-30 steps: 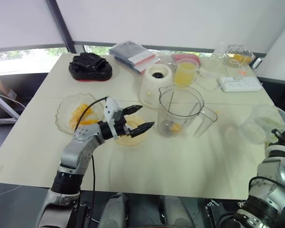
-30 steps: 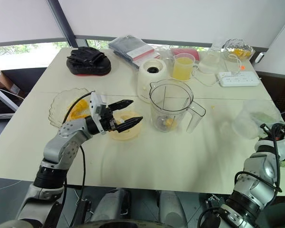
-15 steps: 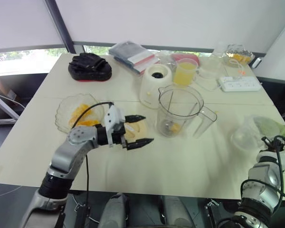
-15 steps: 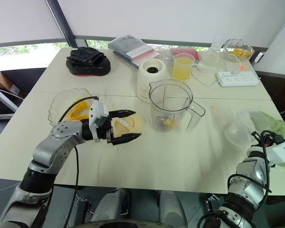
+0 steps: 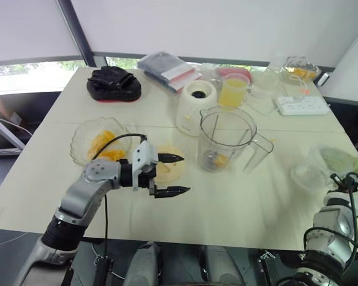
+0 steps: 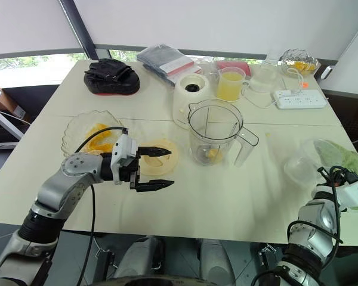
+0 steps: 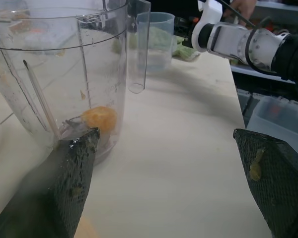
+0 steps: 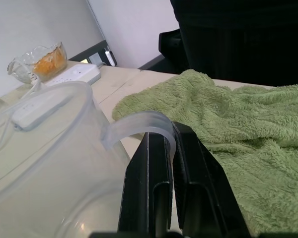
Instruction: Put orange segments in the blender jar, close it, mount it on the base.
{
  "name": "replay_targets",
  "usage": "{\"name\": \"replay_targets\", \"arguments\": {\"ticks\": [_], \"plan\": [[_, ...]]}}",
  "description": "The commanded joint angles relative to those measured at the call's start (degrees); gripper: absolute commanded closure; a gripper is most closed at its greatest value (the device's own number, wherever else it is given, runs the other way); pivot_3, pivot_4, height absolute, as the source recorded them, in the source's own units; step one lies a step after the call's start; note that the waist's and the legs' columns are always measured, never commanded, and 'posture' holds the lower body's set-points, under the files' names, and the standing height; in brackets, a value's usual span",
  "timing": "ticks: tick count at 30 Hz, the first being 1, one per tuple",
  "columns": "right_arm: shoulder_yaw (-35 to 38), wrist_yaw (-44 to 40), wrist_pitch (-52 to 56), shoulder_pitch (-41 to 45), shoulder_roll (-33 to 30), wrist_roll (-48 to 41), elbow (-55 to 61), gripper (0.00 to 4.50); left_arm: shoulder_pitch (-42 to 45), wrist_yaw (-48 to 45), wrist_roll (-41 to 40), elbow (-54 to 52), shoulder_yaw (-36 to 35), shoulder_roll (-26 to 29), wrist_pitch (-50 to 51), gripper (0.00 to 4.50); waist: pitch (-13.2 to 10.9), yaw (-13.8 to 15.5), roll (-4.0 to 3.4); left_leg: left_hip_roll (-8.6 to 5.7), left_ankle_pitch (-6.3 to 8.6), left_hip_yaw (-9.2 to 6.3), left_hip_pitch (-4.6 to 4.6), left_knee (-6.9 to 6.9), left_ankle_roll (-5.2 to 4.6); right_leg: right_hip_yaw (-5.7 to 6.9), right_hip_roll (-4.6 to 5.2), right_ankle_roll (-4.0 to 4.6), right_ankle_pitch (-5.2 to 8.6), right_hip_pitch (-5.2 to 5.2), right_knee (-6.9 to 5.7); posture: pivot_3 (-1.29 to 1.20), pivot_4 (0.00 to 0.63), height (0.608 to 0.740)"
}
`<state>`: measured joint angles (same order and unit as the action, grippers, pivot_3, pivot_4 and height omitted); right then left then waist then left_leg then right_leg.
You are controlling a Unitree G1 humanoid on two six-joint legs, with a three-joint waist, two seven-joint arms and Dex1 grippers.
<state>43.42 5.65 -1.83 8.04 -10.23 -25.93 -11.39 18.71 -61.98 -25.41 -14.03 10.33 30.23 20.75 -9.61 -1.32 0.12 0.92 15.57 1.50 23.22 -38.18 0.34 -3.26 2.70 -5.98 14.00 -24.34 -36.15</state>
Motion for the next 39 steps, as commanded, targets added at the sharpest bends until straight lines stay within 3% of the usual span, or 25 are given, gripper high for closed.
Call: {"name": "replay_targets", "arguments": {"ticks": [1, 2, 10, 26, 33, 39], "plan": [[-0.29, 0.55, -1.25, -1.19, -0.99, 0.24, 2.02, 3.54, 0.84, 0.4, 0.11, -1.48, -0.18, -0.3, -0.99, 0.0, 0.0, 0.02, 0.0, 0.0, 0.0, 0.0, 0.0, 0.0, 0.0, 0.0, 0.0, 0.0, 0.0, 0.0, 0.0, 0.0, 0.15, 0.74], [-0.61, 0.49, -1.26, -1.52, -1.04, 0.38, 2.11, 3.1, 0.88, 0.49, 0.17, -1.49, -0.15, -0.4, -0.95, 0.0, 0.0, 0.01, 0.0, 0.0, 0.0, 0.0, 0.0, 0.0, 0.0, 0.0, 0.0, 0.0, 0.0, 0.0, 0.0, 0.0, 0.15, 0.74], [-2.03, 0.79, 0.05, -3.85, -0.97, -0.7, 4.37, 3.1, 0.68, 1.32, 0.62, -1.71, -0.14, -1.1, -0.73, 0.0, 0.0, -0.66, 0.0, 0.0, 0.0, -0.01, -0.01, 0.0, 0.0, -0.03, -0.01, 0.0, 0.0, 0.0, -0.01, 0.0, 0.15, 0.74], [-6.25, 0.64, 6.6, -15.44, 3.1, -4.03, 21.15, 3.1, 1.08, 2.03, 0.83, -0.42, -0.02, -2.58, -1.08, 0.0, 0.0, -1.19, 0.0, 0.03, 0.0, 0.0, -0.03, 0.0, 0.0, -0.06, 0.02, 0.0, 0.0, 0.01, -0.01, 0.0, 0.15, 0.74], [-8.8, -7.24, 12.7, -25.85, -0.21, -9.12, 34.23, 3.1, 2.57, 1.25, 0.94, 1.84, -0.2, -2.8, -1.17, 0.0, 0.01, -0.86, 0.0, 0.03, 0.0, -0.04, -0.02, 0.01, 0.0, -0.04, 0.0, 0.0, 0.02, 0.01, -0.01, 0.0, 0.15, 0.74], [-5.33, -17.42, 21.24, -40.93, -7.96, -22.53, 50.16, 3.1, 4.53, -0.07, 0.85, 4.75, -1.04, -2.28, -1.21, 0.0, 0.01, -0.83, 0.03, 0.04, 0.0, 0.0, -0.04, 0.0, 0.0, -0.07, 0.05, 0.0, 0.02, 0.04, 0.02, 0.0, 0.15, 0.74]]}}
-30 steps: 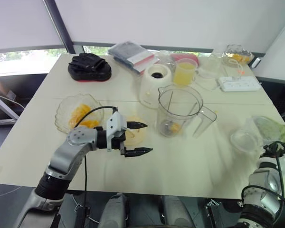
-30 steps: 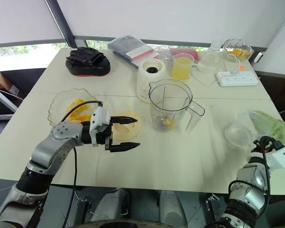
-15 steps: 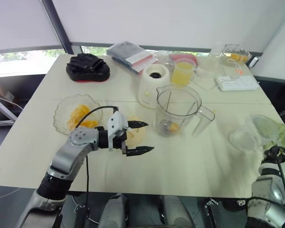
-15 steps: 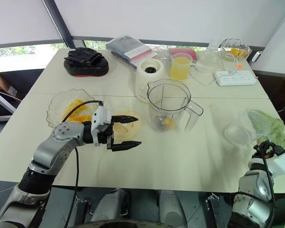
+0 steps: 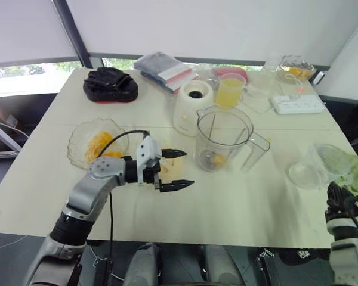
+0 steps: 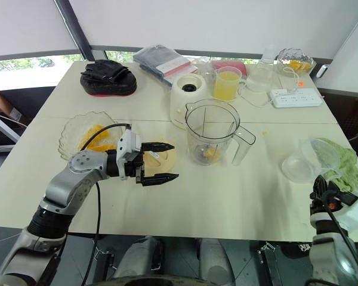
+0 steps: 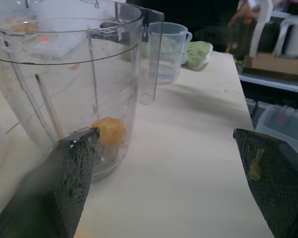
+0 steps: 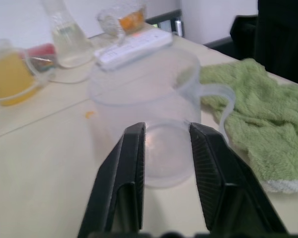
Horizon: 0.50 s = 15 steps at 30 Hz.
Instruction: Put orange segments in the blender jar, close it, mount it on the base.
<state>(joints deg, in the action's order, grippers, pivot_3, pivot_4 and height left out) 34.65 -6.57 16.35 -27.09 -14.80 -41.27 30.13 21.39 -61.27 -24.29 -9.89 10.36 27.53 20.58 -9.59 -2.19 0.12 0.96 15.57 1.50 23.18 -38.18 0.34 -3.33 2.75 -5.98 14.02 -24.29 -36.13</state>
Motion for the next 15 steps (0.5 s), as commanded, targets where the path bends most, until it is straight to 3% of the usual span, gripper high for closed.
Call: {"name": "replay_targets", "arguments": {"ticks": [1, 7, 15], "plan": [[4.63, -7.2, 4.11, -8.95, -4.68, -9.81, 10.92, 3.1, 2.45, -0.94, -0.21, 1.34, -1.17, 0.43, -1.11, 0.0, -0.01, 0.24, 0.01, 0.0, 0.0, -0.03, 0.01, 0.0, 0.0, 0.02, -0.03, 0.01, 0.0, 0.0, 0.0, 0.0, 0.15, 0.74], [4.56, -11.68, 6.6, -18.42, -8.36, -17.01, 20.46, 3.1, 4.87, -2.3, 0.24, 4.98, -1.26, 0.52, -2.22, 0.0, -0.03, 1.09, 0.22, 0.15, 0.0, -0.06, 0.01, 0.01, 0.0, 0.08, -0.08, 0.04, 0.02, -0.01, 0.07, 0.0, 0.15, 0.74], [-9.65, -4.53, 7.86, -6.43, -8.13, -7.3, 21.03, 3.1, 6.75, -3.66, 1.4, 8.42, -1.27, 1.06, -4.39, 0.0, -0.01, 1.41, 0.49, 0.21, 0.0, 0.0, 0.08, -0.02, 0.01, 0.08, -0.01, 0.11, -0.02, -0.07, 0.14, 0.0, 0.15, 0.74]]}}
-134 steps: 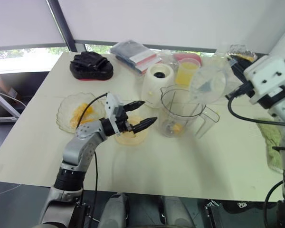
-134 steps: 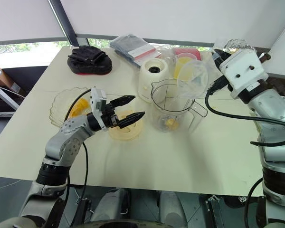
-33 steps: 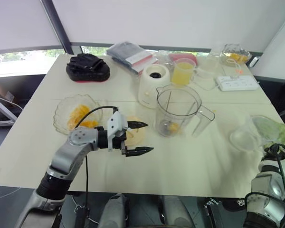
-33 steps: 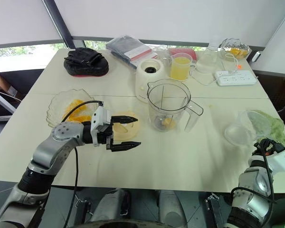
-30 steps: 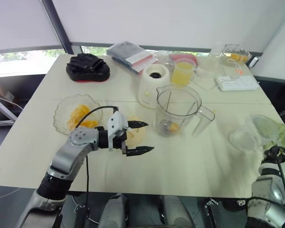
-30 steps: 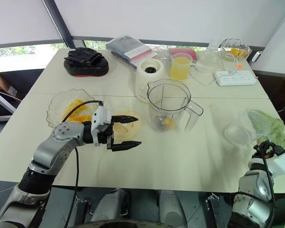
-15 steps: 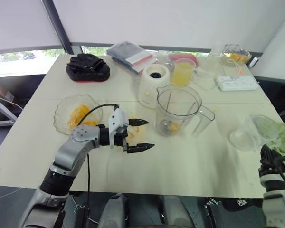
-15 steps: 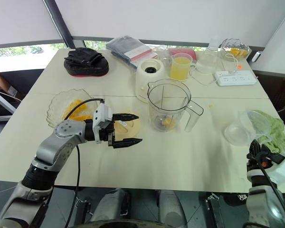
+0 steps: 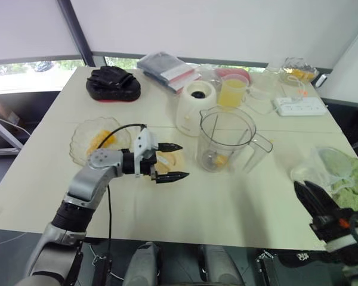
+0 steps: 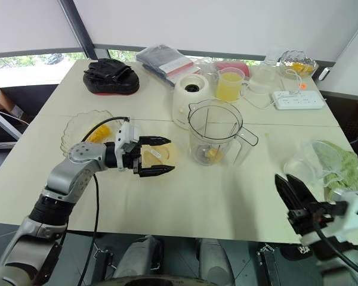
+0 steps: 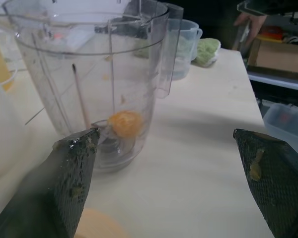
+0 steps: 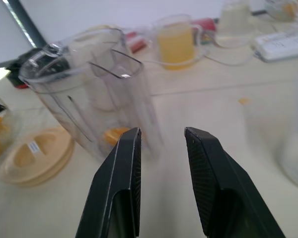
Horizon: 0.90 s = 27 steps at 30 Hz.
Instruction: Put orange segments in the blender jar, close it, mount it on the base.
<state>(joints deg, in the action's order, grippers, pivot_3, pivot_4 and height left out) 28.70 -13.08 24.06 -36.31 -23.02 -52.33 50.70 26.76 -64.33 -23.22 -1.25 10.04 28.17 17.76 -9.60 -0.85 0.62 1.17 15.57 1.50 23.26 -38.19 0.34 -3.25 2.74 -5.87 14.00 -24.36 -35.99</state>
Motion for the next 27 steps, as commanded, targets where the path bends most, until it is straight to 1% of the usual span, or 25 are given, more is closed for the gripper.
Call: {"name": "replay_targets", "arguments": {"ticks": [1, 4, 6, 9, 12, 15, 19, 24, 27], "plan": [[-5.26, 2.73, 0.29, 4.38, 0.31, 5.3, -0.28, 3.1, 1.56, -0.72, 0.43, -0.06, -1.0, 0.47, -1.64, 0.0, 0.01, 0.12, -0.01, -0.01, 0.0, 0.0, 0.04, 0.0, 0.0, 0.0, 0.01, 0.0, 0.0, -0.03, 0.0, 0.0, 0.15, 0.74], [-9.64, 3.51, 0.29, 8.46, 0.5, 10.12, -2.8, 3.1, 1.74, -0.85, 0.69, -0.04, -1.2, 0.99, -1.8, 0.0, 0.01, 0.19, 0.04, -0.04, 0.0, -0.02, 0.09, 0.0, 0.0, 0.03, -0.01, -0.01, 0.01, -0.05, 0.01, 0.0, 0.15, 0.74], [-10.88, 3.38, 0.56, 9.6, 0.56, 10.99, -3.48, 3.1, 1.48, -0.83, 0.76, -0.48, -1.37, 1.46, -1.71, 0.0, 0.0, 0.23, 0.05, -0.19, 0.0, -0.02, 0.09, 0.0, 0.0, 0.02, 0.01, -0.03, 0.01, -0.06, 0.0, 0.0, 0.15, 0.74], [-11.15, 2.68, 0.76, 9.11, 0.55, 11.25, -3.35, 3.1, 1.05, -0.54, 0.54, -1.27, -1.73, 2.0, -1.28, 0.0, 0.01, 0.22, 0.04, -0.19, 0.0, -0.03, 0.09, 0.0, 0.0, 0.03, 0.01, -0.03, 0.01, -0.06, -0.01, 0.0, 0.15, 0.74], [-9.66, 3.05, 1.72, 8.41, 0.46, 9.84, -3.23, 2.3, 0.54, -0.1, 0.39, -2.12, -1.86, 2.38, -0.91, 0.0, 0.01, 0.16, 0.05, -0.19, 0.0, -0.03, 0.09, 0.0, 0.0, 0.03, 0.0, -0.04, 0.0, -0.06, -0.02, 0.0, 0.15, 0.74], [-9.43, 2.1, 1.28, 7.92, -0.46, 11.65, -2.95, 0.86, 0.11, 0.48, 0.27, -2.9, -1.95, 2.55, -0.5, 0.0, 0.01, 0.15, 0.04, -0.19, 0.0, -0.03, 0.08, 0.0, 0.0, 0.02, 0.0, -0.04, 0.0, -0.05, -0.05, 0.0, 0.15, 0.74], [-10.57, 2.57, 1.32, 8.76, -0.12, 13.61, -3.35, 0.86, -0.21, 1.09, 0.12, -3.55, -1.94, 2.63, -0.06, 0.0, 0.01, 0.12, 0.05, -0.19, 0.0, -0.03, 0.06, -0.01, 0.0, 0.02, -0.02, -0.05, 0.0, -0.05, -0.06, 0.0, 0.15, 0.74], [-14.88, 4.89, 1.13, 13.6, 1.21, 20.37, -6.99, 0.86, -0.16, 1.93, 0.04, -4.48, -1.72, 2.27, 0.82, 0.0, 0.02, 0.04, 0.07, -0.19, 0.0, -0.03, 0.05, -0.02, 0.0, 0.02, -0.06, -0.04, -0.01, -0.05, -0.08, 0.0, 0.15, 0.74], [-16.08, 5.85, 0.97, 15.89, 3.14, 22.01, -9.09, 0.86, -0.09, 2.17, -0.1, -4.89, -1.66, 2.27, 1.28, 0.0, 0.03, 0.07, 0.07, -0.2, 0.0, -0.04, 0.05, -0.02, 0.0, 0.03, -0.06, -0.04, -0.01, -0.05, -0.08, 0.0, 0.15, 0.74]]}}
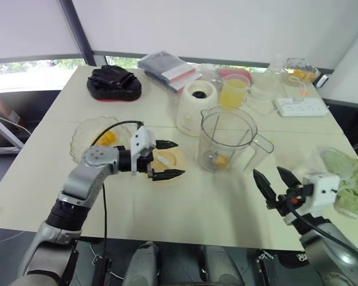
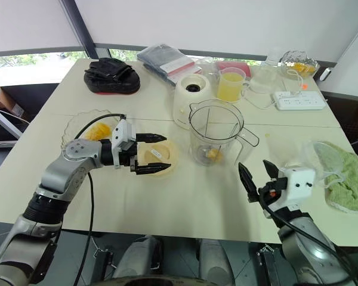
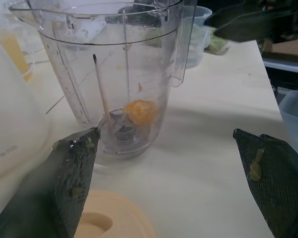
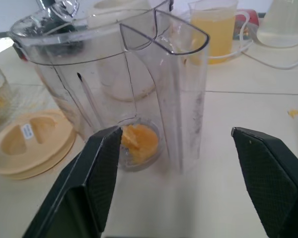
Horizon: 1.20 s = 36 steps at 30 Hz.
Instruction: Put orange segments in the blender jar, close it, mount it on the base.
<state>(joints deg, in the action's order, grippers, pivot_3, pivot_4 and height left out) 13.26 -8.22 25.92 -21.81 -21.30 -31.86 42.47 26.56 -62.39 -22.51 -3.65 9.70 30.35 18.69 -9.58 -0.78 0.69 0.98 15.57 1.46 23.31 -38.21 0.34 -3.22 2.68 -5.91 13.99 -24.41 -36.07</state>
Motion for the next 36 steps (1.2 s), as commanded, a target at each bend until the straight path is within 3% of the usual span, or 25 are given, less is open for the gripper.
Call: {"name": "replay_targets", "arguments": {"ticks": [1, 20, 36], "plan": [[-1.23, 1.18, -1.11, 2.56, 1.51, 2.98, -2.0, 0.86, 0.16, 0.34, -0.77, -2.55, -1.3, 0.12, 0.41, 0.0, 0.0, 0.01, 0.0, 0.0, 0.0, 0.0, 0.01, 0.0, 0.0, 0.0, -0.01, 0.0, 0.0, 0.0, 0.0, 0.0, 0.15, 0.74], [-4.32, 4.09, -2.16, 16.18, 7.25, 12.99, -11.66, 0.86, -2.5, 0.58, -0.34, -2.81, -2.16, 1.06, -1.4, 0.0, 0.0, -0.06, 0.0, -0.01, -0.01, 0.0, -0.01, -0.01, 0.01, 0.0, 0.0, -0.02, -0.01, 0.0, -0.05, 0.0, 0.15, 0.74], [-5.14, 9.96, -7.39, 22.57, 10.18, 24.73, -19.47, 0.86, 2.62, -0.54, 0.63, 1.63, -3.39, 3.64, -0.87, 0.0, 0.0, -0.24, -0.01, -0.02, -0.01, 0.02, -0.01, -0.01, 0.01, 0.01, -0.02, -0.03, -0.02, 0.0, -0.07, 0.0, 0.15, 0.74]]}}
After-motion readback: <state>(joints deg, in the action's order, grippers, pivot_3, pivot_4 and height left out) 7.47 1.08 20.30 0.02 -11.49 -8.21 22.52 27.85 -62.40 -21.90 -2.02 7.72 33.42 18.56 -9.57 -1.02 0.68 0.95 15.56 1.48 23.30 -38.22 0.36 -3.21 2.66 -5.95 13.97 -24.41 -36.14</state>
